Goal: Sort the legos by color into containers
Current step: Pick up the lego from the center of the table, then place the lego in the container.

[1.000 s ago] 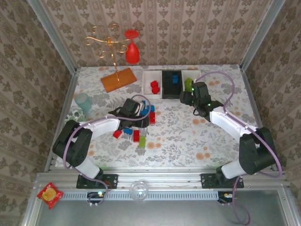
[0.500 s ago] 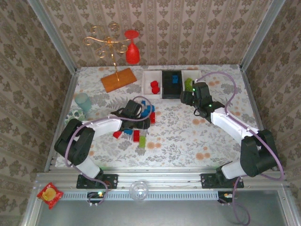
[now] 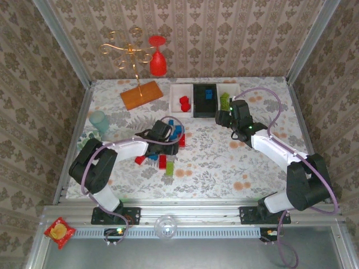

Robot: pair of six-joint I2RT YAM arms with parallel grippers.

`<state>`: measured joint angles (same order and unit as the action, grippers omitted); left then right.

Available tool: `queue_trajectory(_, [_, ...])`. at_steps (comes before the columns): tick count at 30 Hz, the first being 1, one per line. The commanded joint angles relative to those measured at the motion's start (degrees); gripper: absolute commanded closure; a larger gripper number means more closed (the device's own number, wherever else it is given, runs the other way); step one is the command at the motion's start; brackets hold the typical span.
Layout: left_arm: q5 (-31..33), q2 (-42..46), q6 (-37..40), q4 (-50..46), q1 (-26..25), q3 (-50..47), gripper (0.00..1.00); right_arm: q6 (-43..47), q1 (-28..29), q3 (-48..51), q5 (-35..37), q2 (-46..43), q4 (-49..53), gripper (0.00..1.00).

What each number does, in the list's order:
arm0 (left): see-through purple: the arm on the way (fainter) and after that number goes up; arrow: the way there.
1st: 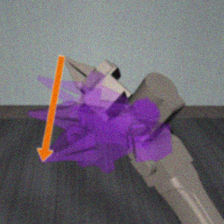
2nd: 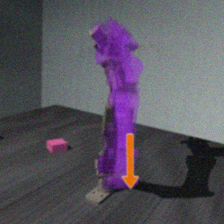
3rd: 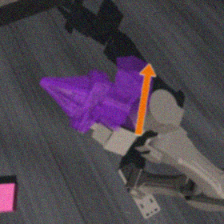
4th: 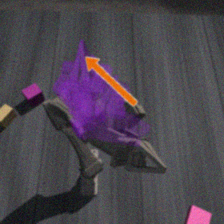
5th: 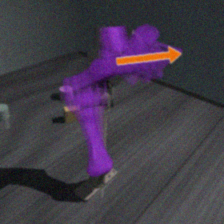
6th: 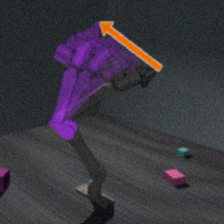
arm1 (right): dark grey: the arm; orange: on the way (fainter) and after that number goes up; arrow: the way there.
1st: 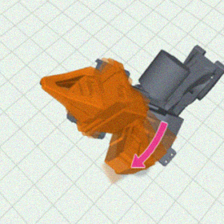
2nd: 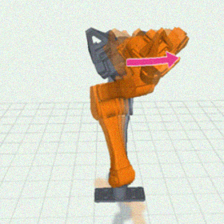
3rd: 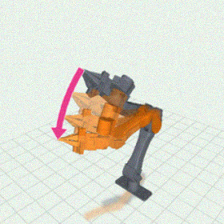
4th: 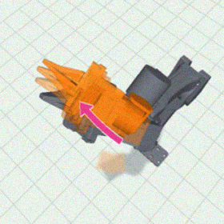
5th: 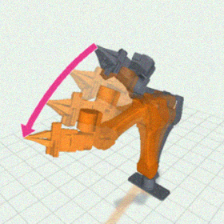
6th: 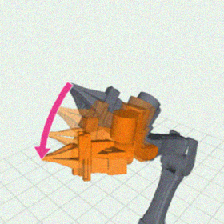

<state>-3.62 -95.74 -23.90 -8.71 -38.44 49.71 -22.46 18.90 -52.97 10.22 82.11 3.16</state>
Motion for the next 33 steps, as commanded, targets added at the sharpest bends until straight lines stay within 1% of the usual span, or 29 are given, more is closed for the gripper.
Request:
queue_trajectory(1, [2.08,-1.60,2.92,-3.23,-1.58,2.79,0.43,-0.17,-0.26,1.07,0.41,-1.35,-0.34,0.30])
queue_trajectory(4, [4.22,-2.90,3.46,-4.14,-1.94,3.61,0.46,-0.40,-0.22,1.38,0.33,-1.49,-0.52,0.30])
queue_trajectory(8, [7.39,-3.84,4.46,-5.21,-2.41,4.29,0.58,-0.48,-0.23,1.55,-0.09,-2.07,-0.09,0.30])
queue_trajectory(10, [8.72,-2.78,4.65,-4.97,-2.68,4.43,0.63,-0.65,-0.26,1.77,-0.49,-4.52,0.50,0.30])
queue_trajectory(12, [9.82,0.91,4.74,-1.80,-3.28,3.17,0.67,-1.80,-0.26,2.91,-1.84,-6.28,0.16,0.29])
queue_trajectory(13, [10.03,2.94,4.51,0.32,-3.43,2.14,0.68,-2.98,-0.25,3.89,-3.30,-7.11,-0.67,0.29])
queue_trajectory(15, [9.51,6.57,3.91,5.43,-3.57,1.22,0.69,-5.66,0.28,7.40,-9.61,-8.44,-5.33,0.27])
queue_trajectory(17, [9.34,7.07,4.47,8.08,-3.48,3.37,0.69,-7.53,1.71,10.34,-13.17,-9.32,-9.29,0.26])
queue_trajectory(20, [8.78,4.06,6.51,8.49,-3.38,10.40,0.69,-7.46,4.21,14.03,-14.01,-11.35,-13.32,0.19])
queue_trajectory(22, [8.73,1.51,8.17,9.14,-3.17,14.67,0.69,-7.33,4.53,15.87,-14.92,-12.82,-14.96,0.16])
queue_trajectory(25, [7.40,-3.87,9.47,10.38,-2.18,21.12,0.69,-7.94,4.48,17.59,-14.71,-14.87,-15.01,0.09])
queue_trajectory(27, [5.31,-8.40,10.38,11.16,-1.63,26.03,0.69,-8.81,4.48,17.99,-12.53,-15.80,-12.78,0.02])
queue_trajectory(28, [4.12,-10.87,11.06,11.35,-1.40,28.89,0.69,-9.00,4.48,17.92,-11.22,-16.07,-10.94,0.00])
queue_trajectory(30, [3.17,-15.70,11.82,9.70,-1.09,34.78,0.69,-9.01,4.48,17.73,-9.04,-16.68,-8.34,0.00])
queue_trajectory(33, [2.16,-22.45,12.91,7.26,-0.75,43.26,0.69,-8.57,4.34,18.03,-7.77,-18.04,-7.00,0.00])
